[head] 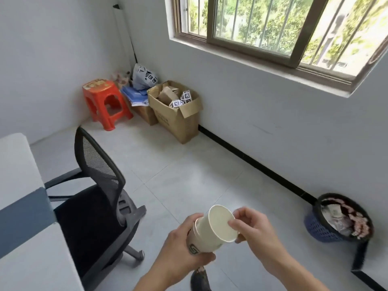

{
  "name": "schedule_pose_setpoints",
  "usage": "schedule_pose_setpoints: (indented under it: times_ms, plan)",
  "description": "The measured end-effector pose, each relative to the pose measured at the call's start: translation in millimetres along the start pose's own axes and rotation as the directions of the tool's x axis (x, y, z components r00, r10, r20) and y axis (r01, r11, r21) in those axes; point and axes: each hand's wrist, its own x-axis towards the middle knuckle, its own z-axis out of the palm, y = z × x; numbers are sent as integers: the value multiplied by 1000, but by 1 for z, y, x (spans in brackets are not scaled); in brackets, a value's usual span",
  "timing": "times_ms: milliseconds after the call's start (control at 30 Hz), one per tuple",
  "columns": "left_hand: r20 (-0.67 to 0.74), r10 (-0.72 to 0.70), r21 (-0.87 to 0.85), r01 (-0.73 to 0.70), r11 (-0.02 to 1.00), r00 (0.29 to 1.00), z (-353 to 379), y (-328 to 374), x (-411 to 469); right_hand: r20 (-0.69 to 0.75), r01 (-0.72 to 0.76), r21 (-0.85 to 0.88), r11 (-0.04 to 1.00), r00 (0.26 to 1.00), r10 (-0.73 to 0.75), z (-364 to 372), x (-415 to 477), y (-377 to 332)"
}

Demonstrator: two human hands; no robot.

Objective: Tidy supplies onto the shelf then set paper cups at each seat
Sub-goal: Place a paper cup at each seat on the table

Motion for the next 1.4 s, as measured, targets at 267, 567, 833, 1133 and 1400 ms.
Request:
schedule_pose_setpoints:
  times_ms: [267,567,833,1133,1400]
  plan:
    - [-20,41,140,-38,989,999,-21,62,136,16,54,166,985,998,-58,-55,112,-63]
    - [-157,-3,221,39,975,988,-23,102,297,270,225,-91,970,943,-193,-104,277,-109]
    - [-403,-230,-40,234,971,886,-69,105,386,358,152,-28,988,924,-132,-87,439,-166]
    - [-690,-471,-421,225,879,550,-183,23,390,662,227,-190,955,748,-46,35,569,-200]
    - [-775,-480,-486,97,869,410,-348,-26,452,684,345,-283,895,727,-64,166,672,-263]
